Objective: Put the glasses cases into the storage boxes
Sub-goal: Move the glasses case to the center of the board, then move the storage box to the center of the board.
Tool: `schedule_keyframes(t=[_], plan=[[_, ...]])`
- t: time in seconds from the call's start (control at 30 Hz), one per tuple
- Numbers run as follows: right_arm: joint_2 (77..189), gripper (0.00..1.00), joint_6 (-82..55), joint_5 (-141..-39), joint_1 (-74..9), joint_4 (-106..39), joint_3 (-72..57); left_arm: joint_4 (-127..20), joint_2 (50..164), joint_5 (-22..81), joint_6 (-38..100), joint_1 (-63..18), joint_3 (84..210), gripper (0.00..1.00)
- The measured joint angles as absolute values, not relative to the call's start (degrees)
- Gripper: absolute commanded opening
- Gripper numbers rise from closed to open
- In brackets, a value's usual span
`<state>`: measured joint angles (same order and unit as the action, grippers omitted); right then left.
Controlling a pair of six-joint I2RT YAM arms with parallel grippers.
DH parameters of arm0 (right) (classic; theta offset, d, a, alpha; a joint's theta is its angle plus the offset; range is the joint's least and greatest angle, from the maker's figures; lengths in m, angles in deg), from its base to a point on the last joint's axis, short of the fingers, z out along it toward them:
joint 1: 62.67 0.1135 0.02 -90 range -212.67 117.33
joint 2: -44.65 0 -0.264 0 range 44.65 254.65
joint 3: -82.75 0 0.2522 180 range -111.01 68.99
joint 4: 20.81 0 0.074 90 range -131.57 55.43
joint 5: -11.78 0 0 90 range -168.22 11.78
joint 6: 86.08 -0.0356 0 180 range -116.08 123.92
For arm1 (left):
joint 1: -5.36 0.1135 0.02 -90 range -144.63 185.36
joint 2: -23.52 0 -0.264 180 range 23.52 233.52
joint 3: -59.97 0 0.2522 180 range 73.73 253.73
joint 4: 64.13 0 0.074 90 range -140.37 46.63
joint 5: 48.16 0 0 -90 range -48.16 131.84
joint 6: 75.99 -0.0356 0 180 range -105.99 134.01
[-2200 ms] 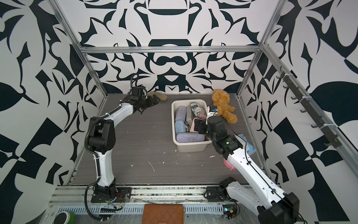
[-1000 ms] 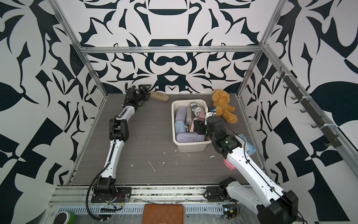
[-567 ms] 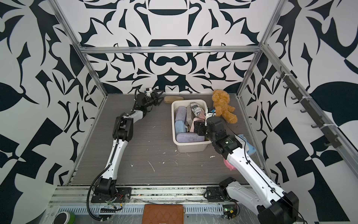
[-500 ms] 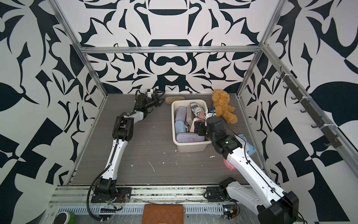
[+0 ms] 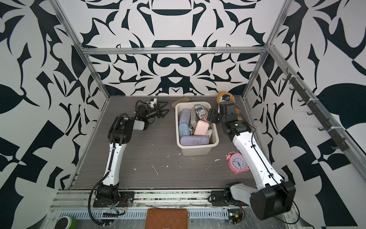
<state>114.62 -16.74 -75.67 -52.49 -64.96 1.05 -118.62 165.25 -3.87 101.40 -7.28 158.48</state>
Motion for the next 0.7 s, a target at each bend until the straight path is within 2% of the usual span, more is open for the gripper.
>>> schedule_keyframes(t=[0.07, 0.1, 0.13, 0.2, 0.3, 0.43, 0.57, 0.67, 0.7], plan=[[115.17, 0.47, -16.55, -77.64, -54.17, -67.78, 1.11, -116.91, 159.26, -3.92, 99.63, -6.73, 153.68, 0.99], [115.24, 0.45, -16.70, -78.27, -54.74, -69.05, 1.40, -115.42, 155.92, -3.87, 98.56, -6.41, 151.64, 0.99], [115.15, 0.46, -16.61, -78.78, -54.94, -69.90, 1.79, -113.89, 153.12, -3.85, 97.56, -6.30, 150.18, 0.99], [114.54, 0.58, -16.83, -80.28, -55.09, -71.72, 2.86, -108.41, 146.26, -3.83, 93.82, -6.67, 147.73, 0.99], [114.47, 0.58, -15.78, -83.26, -55.16, -73.92, 3.82, -91.58, 138.37, -2.21, 84.62, -9.53, 148.98, 0.99], [114.49, 0.58, -15.39, -84.50, -55.20, -74.67, 6.20, -62.92, 134.06, 5.63, 70.63, -17.01, 158.46, 0.99], [114.43, 0.55, -15.34, -84.55, -55.20, -74.82, 8.15, -46.27, 129.78, 13.15, 63.33, -24.17, 159.18, 0.99], [114.45, 0.48, -15.34, -84.76, -55.20, -74.82, 9.31, -38.20, 129.47, 17.48, 59.74, -26.54, 159.58, 0.99], [114.45, 0.43, -15.50, -84.90, -55.20, -74.76, 9.88, -35.54, 129.95, 18.75, 58.65, -26.99, 160.06, 0.99]])
